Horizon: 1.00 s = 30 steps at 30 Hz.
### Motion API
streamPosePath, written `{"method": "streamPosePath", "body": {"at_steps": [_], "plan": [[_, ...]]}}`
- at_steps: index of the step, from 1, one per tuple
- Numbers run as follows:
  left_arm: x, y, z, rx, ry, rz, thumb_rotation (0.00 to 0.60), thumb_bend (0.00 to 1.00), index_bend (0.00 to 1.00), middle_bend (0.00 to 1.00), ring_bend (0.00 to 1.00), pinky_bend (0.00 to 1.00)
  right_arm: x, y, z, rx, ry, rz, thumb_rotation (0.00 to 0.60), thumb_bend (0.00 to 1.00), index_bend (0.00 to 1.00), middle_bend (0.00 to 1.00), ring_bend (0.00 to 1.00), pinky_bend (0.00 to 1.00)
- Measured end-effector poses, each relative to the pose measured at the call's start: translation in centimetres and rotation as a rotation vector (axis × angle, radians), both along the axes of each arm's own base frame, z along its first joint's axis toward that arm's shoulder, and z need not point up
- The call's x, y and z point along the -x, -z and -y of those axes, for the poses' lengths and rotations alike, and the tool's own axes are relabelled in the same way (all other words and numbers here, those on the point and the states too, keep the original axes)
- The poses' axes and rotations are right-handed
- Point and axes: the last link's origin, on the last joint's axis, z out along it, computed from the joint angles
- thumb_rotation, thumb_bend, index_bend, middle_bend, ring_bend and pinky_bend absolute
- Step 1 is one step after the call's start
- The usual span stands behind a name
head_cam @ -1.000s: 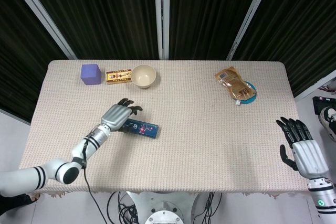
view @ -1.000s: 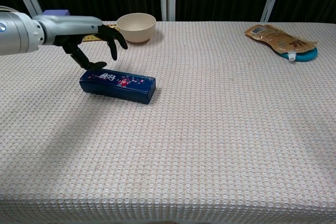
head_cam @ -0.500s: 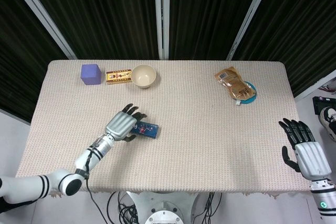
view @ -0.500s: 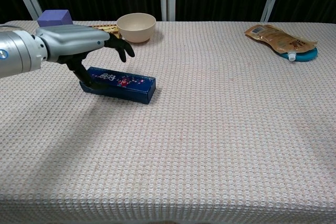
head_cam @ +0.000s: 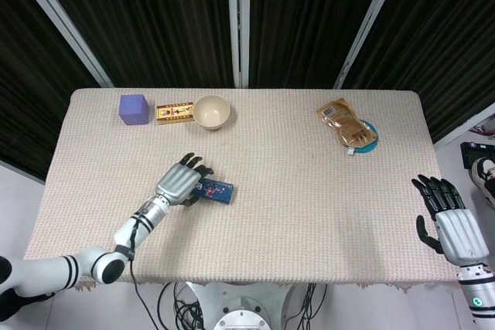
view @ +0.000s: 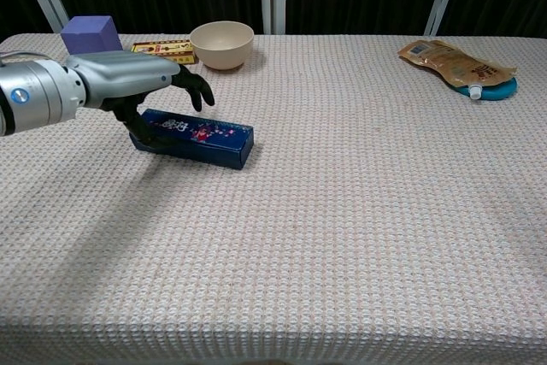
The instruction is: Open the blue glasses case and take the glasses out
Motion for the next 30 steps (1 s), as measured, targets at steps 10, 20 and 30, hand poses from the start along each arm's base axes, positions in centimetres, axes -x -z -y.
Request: {"method": "streamPosePath", "body": {"at_steps": [10,20,30], "plan": [[0.1,0.1,-0.2,0.007,-0.009,-0.009,0.6,0.41,0.28,0.28,0.05,0.0,0.1,0.0,0.1,-0.002,0.007,-0.002,0.6,0.59,0.0,0.07,0.0,0.0],[0.4,0.2,-0.8,0.006,-0.027,0.001,0.6,0.56,0.33,0.36,0.12,0.0,0.2,0.0,0.1,-0.005,0.017,-0.002,0.6,0.59,0.0,0.07,0.0,0.0],[-0.1,0.0,-2.7,-0.008,-0.053,0.02,0.6,0.58,0.26,0.32,0.12,0.0,0.6,-0.1,0.0,-0.006,0.028,0.006,0.6,0.59,0.0,0.07,0.0,0.0]]}}
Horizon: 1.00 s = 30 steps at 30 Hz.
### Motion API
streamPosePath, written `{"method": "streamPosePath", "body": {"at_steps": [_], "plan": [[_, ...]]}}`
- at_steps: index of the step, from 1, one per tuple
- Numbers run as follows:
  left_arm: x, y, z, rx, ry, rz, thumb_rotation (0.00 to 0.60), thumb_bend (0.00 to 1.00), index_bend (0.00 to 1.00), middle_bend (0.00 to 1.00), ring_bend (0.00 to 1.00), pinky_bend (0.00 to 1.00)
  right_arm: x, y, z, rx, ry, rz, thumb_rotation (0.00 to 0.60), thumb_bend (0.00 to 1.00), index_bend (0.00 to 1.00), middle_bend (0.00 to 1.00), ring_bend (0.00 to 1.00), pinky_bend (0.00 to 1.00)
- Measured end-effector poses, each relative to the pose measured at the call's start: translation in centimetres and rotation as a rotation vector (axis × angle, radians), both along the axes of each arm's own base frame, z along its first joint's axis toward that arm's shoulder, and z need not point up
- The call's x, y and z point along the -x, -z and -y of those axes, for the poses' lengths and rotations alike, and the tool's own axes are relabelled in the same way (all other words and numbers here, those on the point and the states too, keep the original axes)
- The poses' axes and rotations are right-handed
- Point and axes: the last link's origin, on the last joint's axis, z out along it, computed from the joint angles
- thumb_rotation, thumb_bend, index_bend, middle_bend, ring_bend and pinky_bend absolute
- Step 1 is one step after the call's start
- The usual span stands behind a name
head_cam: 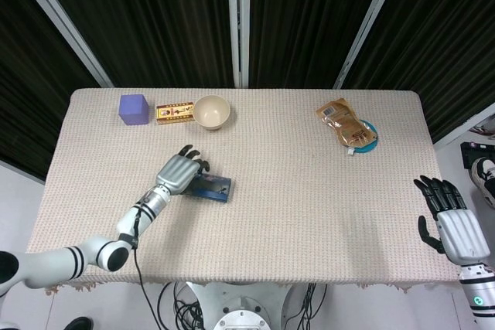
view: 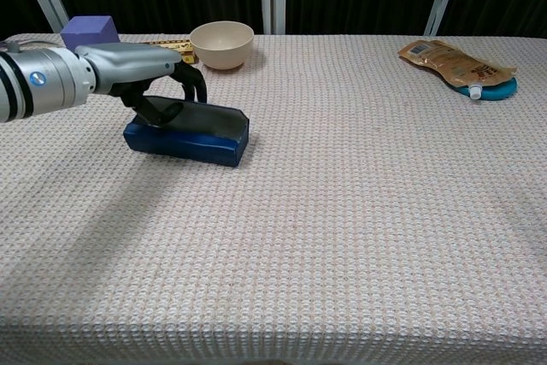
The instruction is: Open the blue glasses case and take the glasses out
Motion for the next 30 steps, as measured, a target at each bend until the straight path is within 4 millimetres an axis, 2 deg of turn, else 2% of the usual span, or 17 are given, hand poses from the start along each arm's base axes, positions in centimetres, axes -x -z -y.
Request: {"method": "streamPosePath", "body": {"at_steps": [7,11,14,18,21,26,30], "plan": [[-0.3,-0.6,-2.0,-0.014,-0.037,-0.017,0.6,0.58,0.17,0.21,0.05,0.0,0.3,-0.4,-0.4,0.013,0.01,0.002,0.6,0.59,0.0,0.07,0.0,0.0],[0.0,-0.9,-3.7,-0.074,-0.081,-0.011,0.6,0.58,0.17,0.21,0.05,0.0,0.3,-0.4,-0.5,0.018,0.009,0.003,0.6,0.59,0.0,0.07,0.0,0.0],[0.2,-1.2,-4.0,-0.093,-0.109,0.013,0.6,0.58,0.18,0.22,0.05,0.0,0.3,-0.5,-0.5,0.02,0.006,0.002,0.6,0.59,0.0,0.07,0.0,0.0],[-0.2,-1.3,-2.5,-0.066,-0.096,0.058,0.6,0.58,0.25,0.28,0.08,0.0,0.4,-0.4,-0.4,0.016,0.007,0.0,0.6,0.59,0.0,0.07,0.0,0.0],[-0.7,-1.3,-0.3,-0.025,-0.058,0.092,0.6,0.58,0.29,0.31,0.11,0.0,0.5,-0.3,-0.3,0.007,0.014,0.0,0.6,0.59,0.0,0.07,0.0,0.0],[-1.2,-0.8,3.2,0.048,0.025,0.114,0.6,0.58,0.29,0.32,0.11,0.0,0.5,-0.1,0.0,0.002,0.01,0.002,0.6,0.59,0.0,0.07,0.0,0.0],[-1.4,-0.3,4.3,0.07,0.056,0.106,0.6,0.58,0.3,0.32,0.11,0.0,0.4,-0.1,0.1,-0.001,0.007,0.002,0.6,0.59,0.0,0.07,0.0,0.0]]}}
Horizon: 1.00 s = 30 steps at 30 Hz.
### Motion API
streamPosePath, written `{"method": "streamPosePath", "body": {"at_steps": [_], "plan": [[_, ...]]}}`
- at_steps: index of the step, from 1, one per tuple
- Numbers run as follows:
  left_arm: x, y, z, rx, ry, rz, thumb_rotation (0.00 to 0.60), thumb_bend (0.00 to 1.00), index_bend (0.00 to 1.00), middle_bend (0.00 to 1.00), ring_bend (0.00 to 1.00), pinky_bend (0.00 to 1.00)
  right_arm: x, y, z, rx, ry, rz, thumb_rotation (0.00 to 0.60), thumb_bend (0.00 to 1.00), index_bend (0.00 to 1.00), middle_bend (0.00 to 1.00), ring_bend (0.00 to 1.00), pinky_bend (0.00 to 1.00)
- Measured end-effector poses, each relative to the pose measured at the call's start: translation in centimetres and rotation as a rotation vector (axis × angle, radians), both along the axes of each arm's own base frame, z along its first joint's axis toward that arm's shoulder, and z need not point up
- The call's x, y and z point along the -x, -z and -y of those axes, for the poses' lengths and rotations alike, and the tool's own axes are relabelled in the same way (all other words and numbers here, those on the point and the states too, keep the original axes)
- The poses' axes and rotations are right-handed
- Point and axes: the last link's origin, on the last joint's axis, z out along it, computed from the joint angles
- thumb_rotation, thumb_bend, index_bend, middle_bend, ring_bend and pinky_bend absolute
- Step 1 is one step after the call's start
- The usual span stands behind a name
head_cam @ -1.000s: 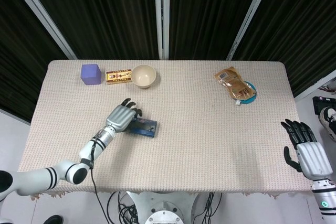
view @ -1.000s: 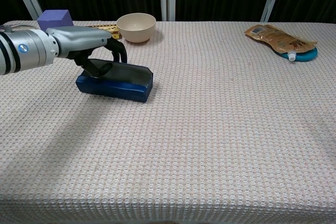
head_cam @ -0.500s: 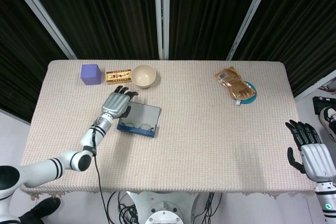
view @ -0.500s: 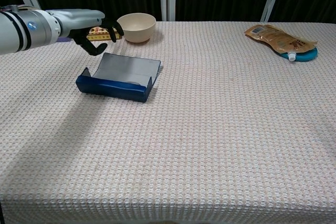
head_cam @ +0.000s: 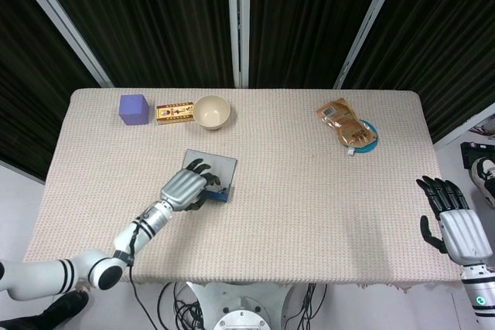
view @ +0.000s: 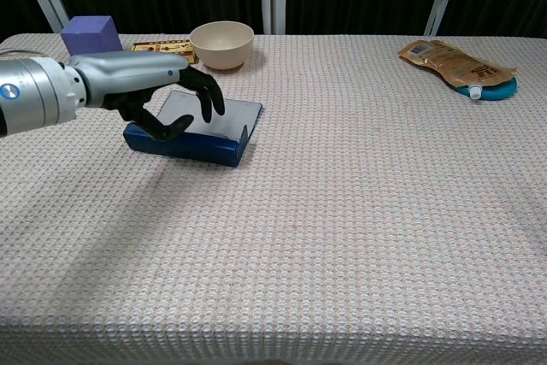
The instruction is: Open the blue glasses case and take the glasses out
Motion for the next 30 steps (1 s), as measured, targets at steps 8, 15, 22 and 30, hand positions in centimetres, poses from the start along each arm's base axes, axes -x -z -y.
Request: {"method": "streamPosePath", "body": {"at_steps": [8,15,22,30], "plan": [[0.7,-1.3,0.3,-0.072,-0.018,0.017,0.6,0.46,0.22,0.3,0.1,0.0,0.2,-0.1,0.1,0.0,0.002,0.002,0.6,0.59,0.0,0.07,0.0,0.0],[3.5,-1.8,0.3,-0.168,-0.025,-0.035,0.6,0.3,0.05,0.12,0.0,0.0,0.0,0.0,0.2,-0.002,-0.011,0.009,0.6,0.59,0.0,0.07,0.0,0.0],[5.3,-0.2,-0.4,-0.2,-0.013,-0.124,0.6,0.25,0.03,0.07,0.0,0.0,-0.1,-0.2,0.0,0.007,-0.013,0.005,0.6,0.59,0.0,0.07,0.0,0.0],[5.3,0.6,-4.1,-0.252,-0.034,-0.17,0.6,0.21,0.03,0.07,0.0,0.0,0.1,-0.4,-0.5,0.018,0.003,0.002,0.6,0.59,0.0,0.07,0.0,0.0]]}}
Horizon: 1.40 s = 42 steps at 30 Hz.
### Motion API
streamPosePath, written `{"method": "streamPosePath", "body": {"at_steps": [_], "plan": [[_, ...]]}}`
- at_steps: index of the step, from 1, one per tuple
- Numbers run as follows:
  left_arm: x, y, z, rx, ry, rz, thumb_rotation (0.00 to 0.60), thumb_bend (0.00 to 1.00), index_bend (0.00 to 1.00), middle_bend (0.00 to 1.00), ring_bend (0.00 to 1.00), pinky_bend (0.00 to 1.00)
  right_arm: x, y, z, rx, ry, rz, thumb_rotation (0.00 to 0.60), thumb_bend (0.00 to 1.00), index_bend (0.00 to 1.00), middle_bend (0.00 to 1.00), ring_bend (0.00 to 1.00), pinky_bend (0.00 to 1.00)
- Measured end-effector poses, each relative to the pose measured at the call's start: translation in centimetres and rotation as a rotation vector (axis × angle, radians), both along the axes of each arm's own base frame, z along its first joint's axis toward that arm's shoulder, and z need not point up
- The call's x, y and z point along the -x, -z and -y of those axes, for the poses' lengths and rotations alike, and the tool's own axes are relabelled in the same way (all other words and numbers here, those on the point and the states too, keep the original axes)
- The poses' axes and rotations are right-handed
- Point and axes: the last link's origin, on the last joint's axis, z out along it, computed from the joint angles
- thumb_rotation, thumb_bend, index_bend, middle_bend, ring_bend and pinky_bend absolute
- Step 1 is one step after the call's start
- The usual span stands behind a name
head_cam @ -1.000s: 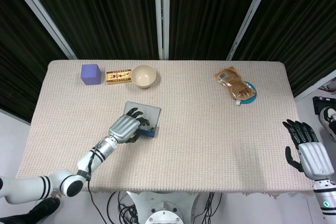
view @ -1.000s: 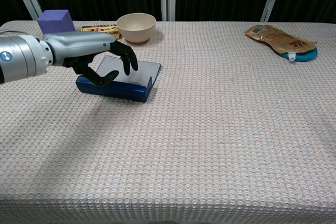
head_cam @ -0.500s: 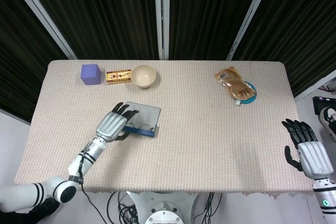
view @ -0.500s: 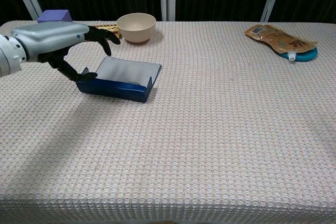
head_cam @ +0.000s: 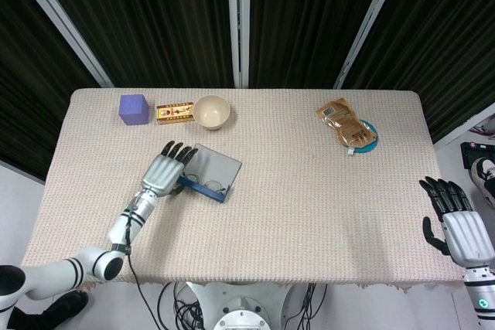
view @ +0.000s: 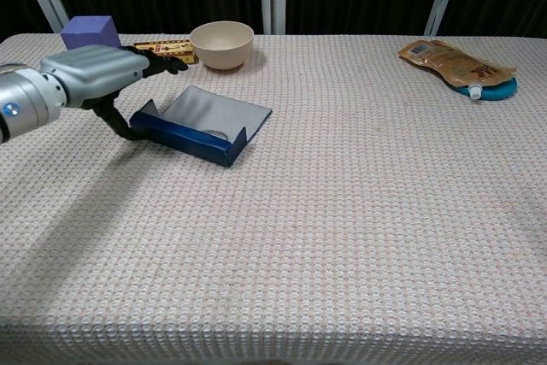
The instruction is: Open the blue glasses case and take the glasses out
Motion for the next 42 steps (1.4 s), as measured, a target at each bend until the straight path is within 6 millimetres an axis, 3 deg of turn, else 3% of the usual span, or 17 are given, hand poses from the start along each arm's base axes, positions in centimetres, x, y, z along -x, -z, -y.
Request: {"method": "streamPosePath", "body": {"at_steps": [7,10,15,20,24,42], "plan": [[-3.2,0.6,-3.6,-0.006,0.013,0.029,0.6,0.19,0.05,0.1,0.0,0.0,0.5,-0.4,-0.5,0.018,0.025,0.0,0.6,0.59,0.0,0.07,0.0,0.0],[-5.3,0.8,-4.2,0.002,0.039,0.067,0.6,0.25,0.18,0.17,0.0,0.0,0.6,-0.5,-0.6,0.02,0.029,0.001,0.6,0.59,0.0,0.07,0.0,0.0],[-7.1,0.8,-2.7,0.074,0.077,0.122,0.6,0.44,0.29,0.3,0.06,0.0,0.6,-0.3,-0.3,0.009,0.026,0.001,0.6,0.59,0.0,0.07,0.0,0.0],[-8.5,0.6,0.6,0.181,0.131,0.165,0.6,0.52,0.3,0.34,0.08,0.0,0.6,0.1,0.0,-0.003,0.02,0.006,0.6,0.59,0.0,0.07,0.0,0.0],[-8.5,0.9,2.8,0.247,0.151,0.17,0.6,0.53,0.29,0.34,0.08,0.0,0.6,0.1,0.1,-0.004,0.017,0.008,0.6,0.59,0.0,0.07,0.0,0.0],[-7.9,2.6,3.1,0.283,0.104,0.13,0.6,0.53,0.27,0.33,0.08,0.0,0.8,0.1,0.1,-0.004,0.017,0.012,0.6,0.59,0.0,0.07,0.0,0.0]]}}
